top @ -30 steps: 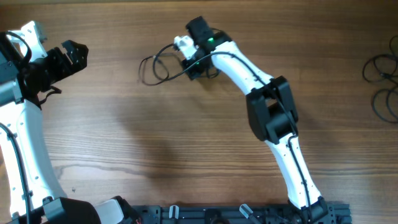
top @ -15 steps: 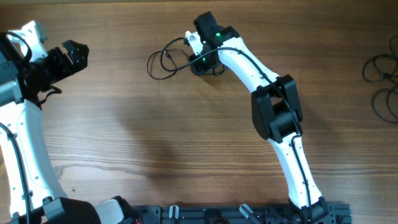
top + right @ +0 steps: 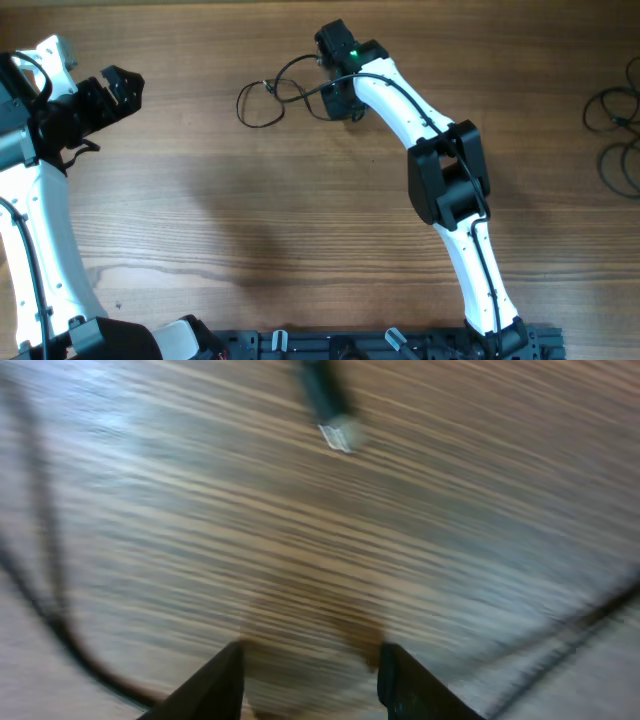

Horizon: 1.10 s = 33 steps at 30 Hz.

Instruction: Untangle cables

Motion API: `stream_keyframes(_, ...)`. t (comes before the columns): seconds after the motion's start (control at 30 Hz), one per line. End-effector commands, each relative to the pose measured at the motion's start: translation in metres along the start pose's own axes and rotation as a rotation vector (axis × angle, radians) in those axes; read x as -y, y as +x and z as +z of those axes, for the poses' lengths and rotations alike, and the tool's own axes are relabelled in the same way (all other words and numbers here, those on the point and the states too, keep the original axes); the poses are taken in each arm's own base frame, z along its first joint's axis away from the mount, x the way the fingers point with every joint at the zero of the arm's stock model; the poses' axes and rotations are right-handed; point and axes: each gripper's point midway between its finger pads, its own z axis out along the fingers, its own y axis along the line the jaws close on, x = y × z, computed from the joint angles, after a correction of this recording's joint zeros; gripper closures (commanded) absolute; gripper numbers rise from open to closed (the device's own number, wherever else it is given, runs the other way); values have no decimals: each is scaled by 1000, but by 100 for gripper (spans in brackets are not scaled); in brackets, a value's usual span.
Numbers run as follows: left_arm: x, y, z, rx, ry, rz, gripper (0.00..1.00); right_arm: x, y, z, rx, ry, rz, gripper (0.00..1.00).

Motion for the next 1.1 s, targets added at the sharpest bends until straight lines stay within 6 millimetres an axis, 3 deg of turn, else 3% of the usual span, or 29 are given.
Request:
stream_keyframes(0.0,9,-4,-6,9,21,6,0,32,19,12,-53,155,80,53)
stream_keyframes(0.37,8,3,-6,-17,19,43,1,40,21,5,-52,201,151,52)
stream_keyframes(0.7,8,3,-5,-18,19,42,1,57,4,-29,32,276,160,44)
stream_keyframes(1.07,8,6,-5,-27,18,38,1,54,21,-32,-17,263,304,40)
